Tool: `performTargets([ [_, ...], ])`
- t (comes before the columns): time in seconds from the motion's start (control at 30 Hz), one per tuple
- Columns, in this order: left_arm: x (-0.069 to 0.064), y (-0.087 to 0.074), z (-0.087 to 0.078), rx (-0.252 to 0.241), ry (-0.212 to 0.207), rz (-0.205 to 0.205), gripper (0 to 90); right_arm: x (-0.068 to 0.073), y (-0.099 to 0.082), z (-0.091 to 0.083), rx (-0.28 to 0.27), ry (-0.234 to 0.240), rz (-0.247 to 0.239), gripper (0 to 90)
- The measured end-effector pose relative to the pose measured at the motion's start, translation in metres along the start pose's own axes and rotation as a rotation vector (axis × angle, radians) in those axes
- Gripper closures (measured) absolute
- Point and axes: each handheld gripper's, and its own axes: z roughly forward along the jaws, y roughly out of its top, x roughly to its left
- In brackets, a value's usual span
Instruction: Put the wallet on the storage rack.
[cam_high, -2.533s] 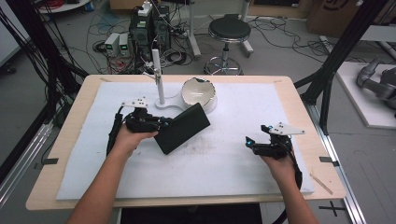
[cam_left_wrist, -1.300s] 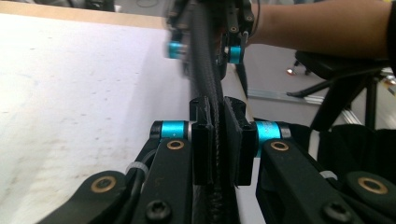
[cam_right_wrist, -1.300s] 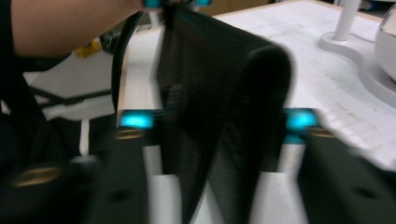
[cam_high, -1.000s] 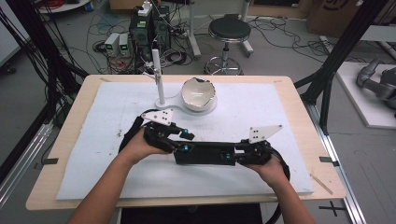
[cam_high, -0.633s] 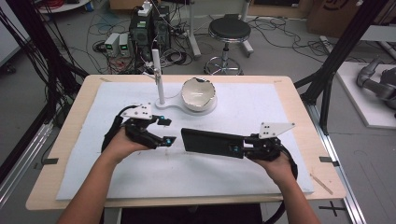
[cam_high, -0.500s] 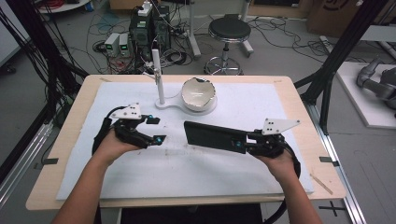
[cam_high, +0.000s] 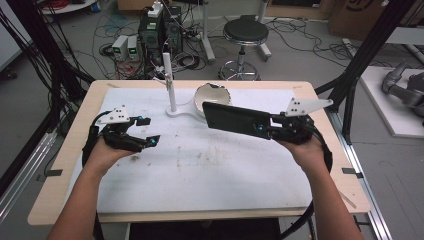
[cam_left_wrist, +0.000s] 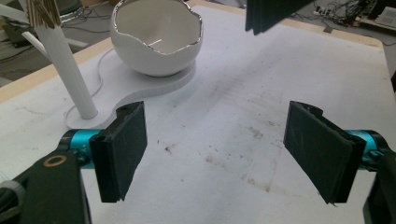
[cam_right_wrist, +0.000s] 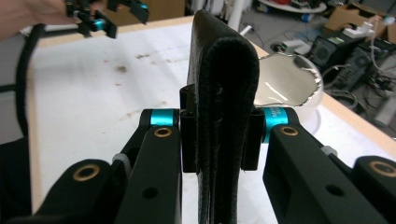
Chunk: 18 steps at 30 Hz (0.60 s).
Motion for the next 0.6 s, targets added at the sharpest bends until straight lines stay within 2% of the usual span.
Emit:
performTargets([
  [0.17, 0.001, -0.001, 0.000, -0.006, -0.001, -0.011, 21.7, -0.010, 0.033, 0.004, 0.071, -0.037, -0.035, 75.7],
  [0.3, 0.002, -0.002, 0.000, -0.021, -0.019, -0.019, 21.6, -0.016, 0.057, 0.011, 0.120, -0.038, -0.054, 75.7],
  [0.47, 0.001, -0.001, 0.001, -0.027, -0.021, -0.016, 21.6, -0.025, 0.082, 0.029, 0.209, -0.058, -0.071, 75.7],
  [0.6, 0.001, -0.001, 0.001, -0.025, -0.022, -0.021, 21.6, -0.030, 0.093, 0.045, 0.269, -0.073, -0.079, 75.6],
])
